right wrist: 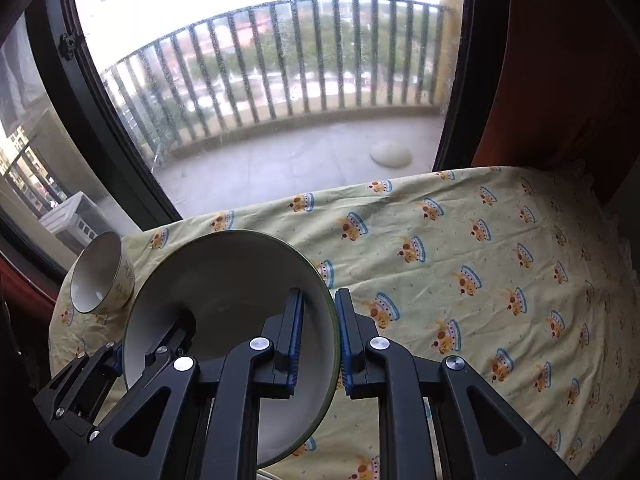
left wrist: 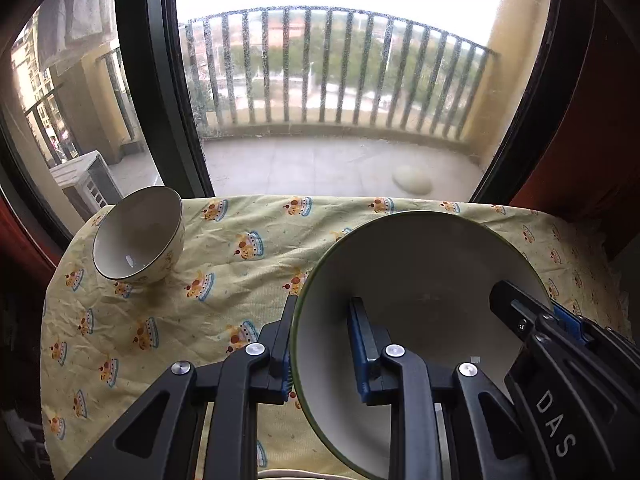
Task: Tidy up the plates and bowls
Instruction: 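Lift the cream bowl with both grippers and carry it toward the plates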
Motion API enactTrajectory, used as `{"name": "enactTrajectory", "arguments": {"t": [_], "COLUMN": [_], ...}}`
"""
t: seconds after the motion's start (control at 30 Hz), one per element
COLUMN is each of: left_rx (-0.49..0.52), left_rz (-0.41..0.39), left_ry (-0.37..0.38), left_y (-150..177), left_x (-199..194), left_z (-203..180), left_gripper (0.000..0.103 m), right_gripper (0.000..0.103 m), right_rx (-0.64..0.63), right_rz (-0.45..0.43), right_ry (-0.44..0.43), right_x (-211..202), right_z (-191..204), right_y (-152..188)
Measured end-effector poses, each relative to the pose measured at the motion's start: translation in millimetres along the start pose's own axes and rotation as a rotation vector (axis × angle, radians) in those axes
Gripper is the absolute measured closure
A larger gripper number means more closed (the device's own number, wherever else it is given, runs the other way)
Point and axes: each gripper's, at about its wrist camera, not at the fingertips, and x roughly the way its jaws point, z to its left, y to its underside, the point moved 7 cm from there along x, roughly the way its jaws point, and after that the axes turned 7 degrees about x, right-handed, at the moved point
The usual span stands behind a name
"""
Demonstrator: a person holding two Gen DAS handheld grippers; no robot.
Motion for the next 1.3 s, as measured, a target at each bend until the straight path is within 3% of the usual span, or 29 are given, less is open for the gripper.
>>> {"name": "enactTrajectory", "arguments": {"t": [0.27,0.63,0.9,1.3], "left_rx": [0.077,0.1,0.104,0.018], "left_rz": [-0.031,-0.024,-0.019,0.024], "left_ry": [0.041,0.055,0.03,-0.034], "left_y": [20.0,59.5,81.1,123.9], "left_x": [-42.3,-75.6,-94.2,-96.6], "left_z": [-27.4,-65.6,-100.4,-135.8], "left_gripper": [0.081,0.081,0.081,0.08], "right_gripper": [0.084,0.084,0.084,0.084], "right_rx": [0.074,0.095,0.083,-0.015], "right_rz": [-0.043,-0.052,-0.047,-0.003], "right_ry": [0.036,0.055,0.034,-0.025], "right_x": [-57.4,-108.6,-126.5,-126.8], "right_z": [-32.6,-80.9,-119.0,-162.9], "right_y": [24.1,63.4,79.1,103.4]}}
